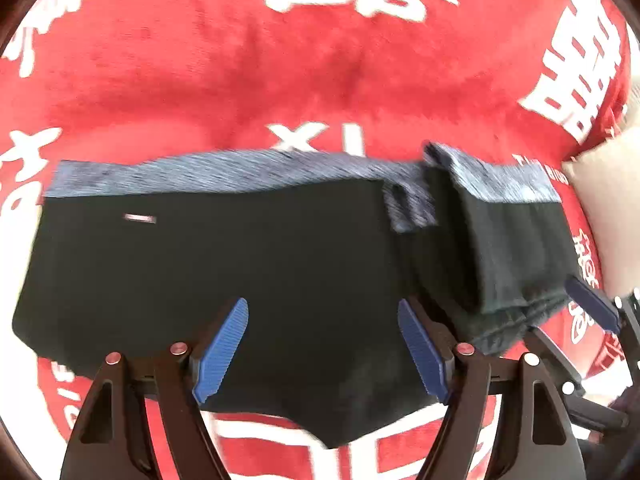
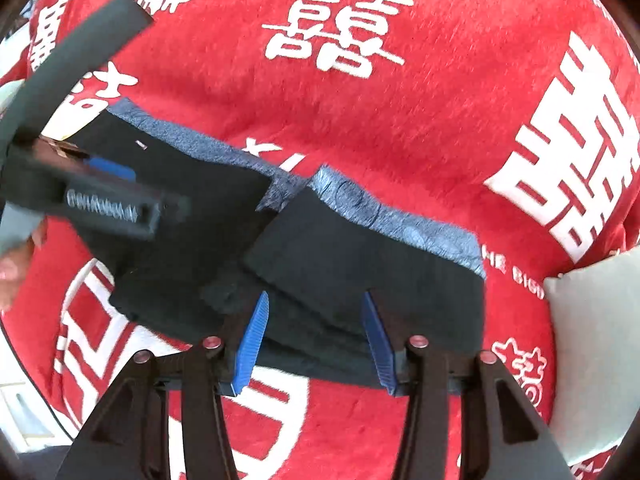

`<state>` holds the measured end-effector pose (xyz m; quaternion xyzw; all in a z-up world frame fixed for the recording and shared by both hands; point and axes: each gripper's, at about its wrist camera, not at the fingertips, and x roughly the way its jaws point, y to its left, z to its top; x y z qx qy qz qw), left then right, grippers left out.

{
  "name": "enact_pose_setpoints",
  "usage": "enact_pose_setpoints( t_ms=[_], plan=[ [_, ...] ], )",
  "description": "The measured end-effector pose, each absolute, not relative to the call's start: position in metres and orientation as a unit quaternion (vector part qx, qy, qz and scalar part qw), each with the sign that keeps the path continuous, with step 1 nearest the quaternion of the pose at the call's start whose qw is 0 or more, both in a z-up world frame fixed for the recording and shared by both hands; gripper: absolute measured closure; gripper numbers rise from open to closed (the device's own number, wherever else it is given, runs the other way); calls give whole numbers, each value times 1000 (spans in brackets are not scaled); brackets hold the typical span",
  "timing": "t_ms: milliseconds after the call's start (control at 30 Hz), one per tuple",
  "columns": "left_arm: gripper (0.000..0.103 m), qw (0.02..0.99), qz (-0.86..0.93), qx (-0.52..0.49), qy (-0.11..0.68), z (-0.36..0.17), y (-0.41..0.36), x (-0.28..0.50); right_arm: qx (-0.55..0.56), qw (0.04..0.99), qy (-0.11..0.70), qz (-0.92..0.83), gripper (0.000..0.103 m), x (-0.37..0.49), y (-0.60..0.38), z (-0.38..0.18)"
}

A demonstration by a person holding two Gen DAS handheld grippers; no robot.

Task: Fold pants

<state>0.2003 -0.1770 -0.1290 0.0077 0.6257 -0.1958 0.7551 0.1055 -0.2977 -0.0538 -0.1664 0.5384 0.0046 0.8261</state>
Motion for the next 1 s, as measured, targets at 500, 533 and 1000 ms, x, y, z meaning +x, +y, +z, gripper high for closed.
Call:
enact_pose_setpoints(
  t_ms=[500,533,1000],
  plan=[
    [25,744,-155,2,649,-144,-160,191,-194,802,563,51,98,146,-296,-84],
    [25,746,-154,0,647,-139,-156,192,-179,809,557,55,98,145,-297,-74],
    [25,740,-218,3,637,-92,-188,227,-178,793,573,104,83,112,-279,-86]
  ],
)
